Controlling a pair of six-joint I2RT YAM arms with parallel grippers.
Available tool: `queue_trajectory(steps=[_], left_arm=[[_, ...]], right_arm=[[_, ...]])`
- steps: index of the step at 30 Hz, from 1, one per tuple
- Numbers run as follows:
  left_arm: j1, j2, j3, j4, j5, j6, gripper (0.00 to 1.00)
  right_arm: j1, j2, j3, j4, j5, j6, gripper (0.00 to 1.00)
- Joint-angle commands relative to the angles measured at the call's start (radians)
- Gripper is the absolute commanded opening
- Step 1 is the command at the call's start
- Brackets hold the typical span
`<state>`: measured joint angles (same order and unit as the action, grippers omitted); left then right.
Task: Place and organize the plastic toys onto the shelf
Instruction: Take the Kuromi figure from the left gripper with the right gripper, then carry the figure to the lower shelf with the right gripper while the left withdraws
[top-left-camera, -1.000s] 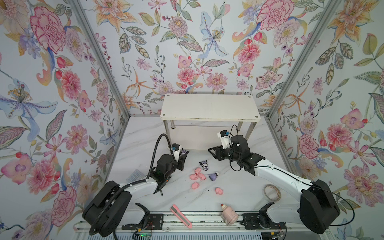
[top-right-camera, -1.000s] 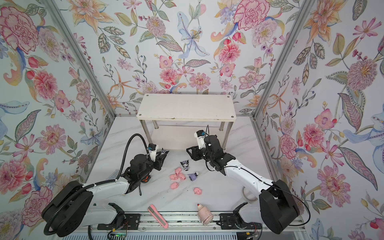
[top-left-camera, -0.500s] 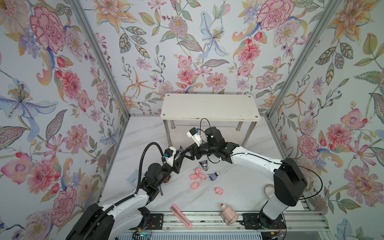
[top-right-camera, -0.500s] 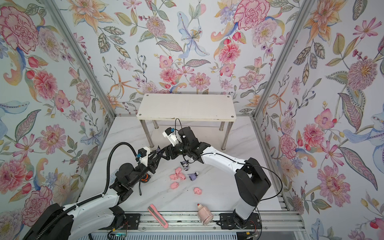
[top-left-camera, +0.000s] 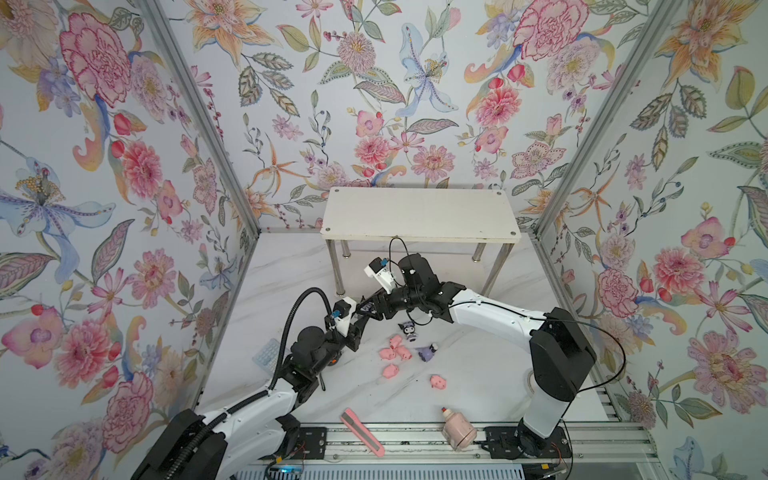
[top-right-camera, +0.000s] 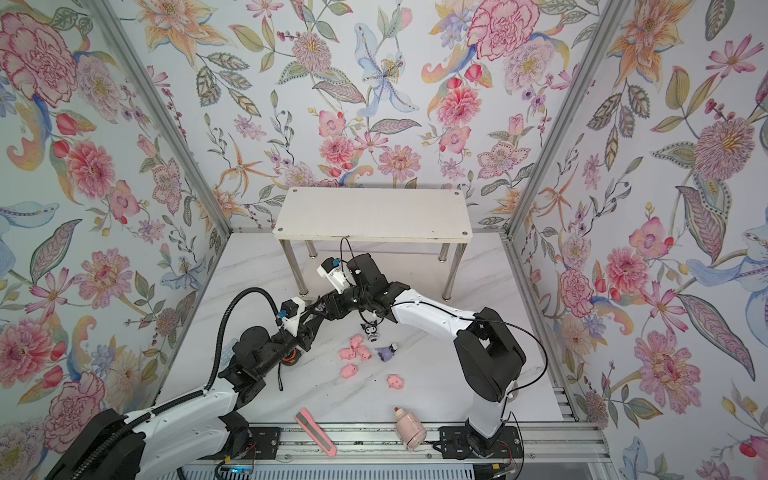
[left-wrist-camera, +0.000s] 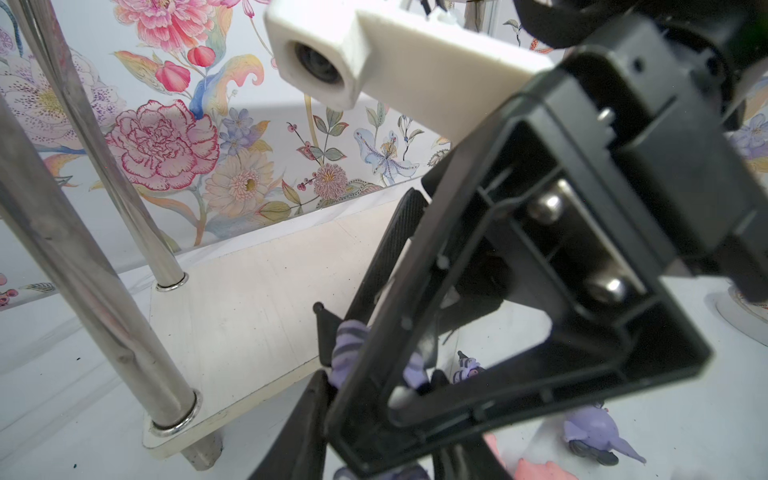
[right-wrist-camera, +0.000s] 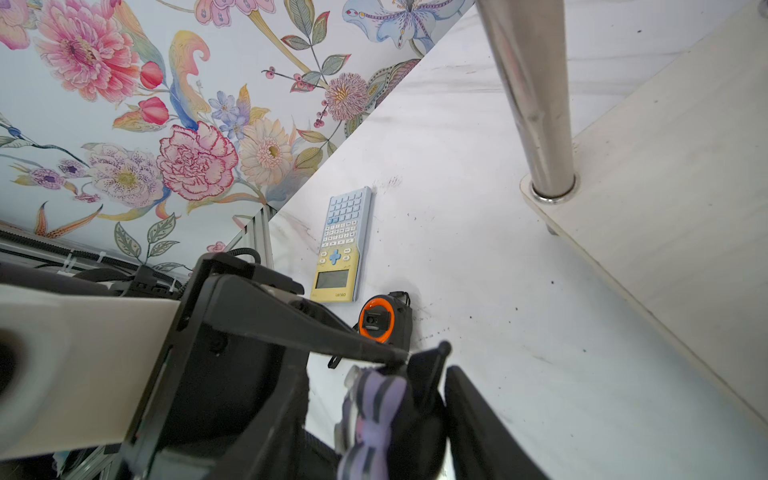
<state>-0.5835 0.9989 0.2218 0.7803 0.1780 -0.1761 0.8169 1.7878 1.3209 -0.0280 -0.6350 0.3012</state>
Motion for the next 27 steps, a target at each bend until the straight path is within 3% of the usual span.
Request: queue_trajectory(steps=[1, 3, 9, 14, 15, 17, 18, 19, 27], left_arm=[[-0.010, -0.038, 0.013, 0.057, -0.005, 0.049, 0.15], [-0.010, -0.039, 0.020, 0.042, -0.007, 0.070, 0.16], [-0.010, -0.062, 0.030, 0.008, -0.053, 0.144, 0.16], [-0.011, -0.081, 0.021, 0.017, -0.069, 0.146, 0.20], [-0.010, -0.080, 0.019, 0.023, -0.068, 0.138, 0.31], [-0.011, -0.077, 0.017, 0.028, -0.068, 0.121, 0.66], [-0.012, -0.079, 0.018, 0.028, -0.077, 0.110, 0.74], [-0.012, -0.081, 0.016, 0.028, -0.092, 0.100, 0.97], [-0.011, -0.169, -0.064, 0.030, -0.274, 0.006, 0.99]], right_arm=[[0.027, 0.039, 0.045, -0.108, -0.042, -0.064, 0.53], [0.036, 0.053, 0.069, -0.146, -0.042, -0.091, 0.53], [0.042, 0.079, 0.087, -0.165, -0.038, -0.106, 0.30], [0.042, 0.081, 0.094, -0.165, -0.036, -0.120, 0.17], [0.042, 0.080, 0.095, -0.165, -0.033, -0.126, 0.15], [0.042, 0.081, 0.103, -0.165, -0.016, -0.142, 0.13], [0.042, 0.081, 0.108, -0.165, -0.002, -0.158, 0.12], [0.040, 0.081, 0.114, -0.164, 0.018, -0.178, 0.11], [0.034, 0.132, 0.205, -0.201, 0.370, -0.457, 0.07]])
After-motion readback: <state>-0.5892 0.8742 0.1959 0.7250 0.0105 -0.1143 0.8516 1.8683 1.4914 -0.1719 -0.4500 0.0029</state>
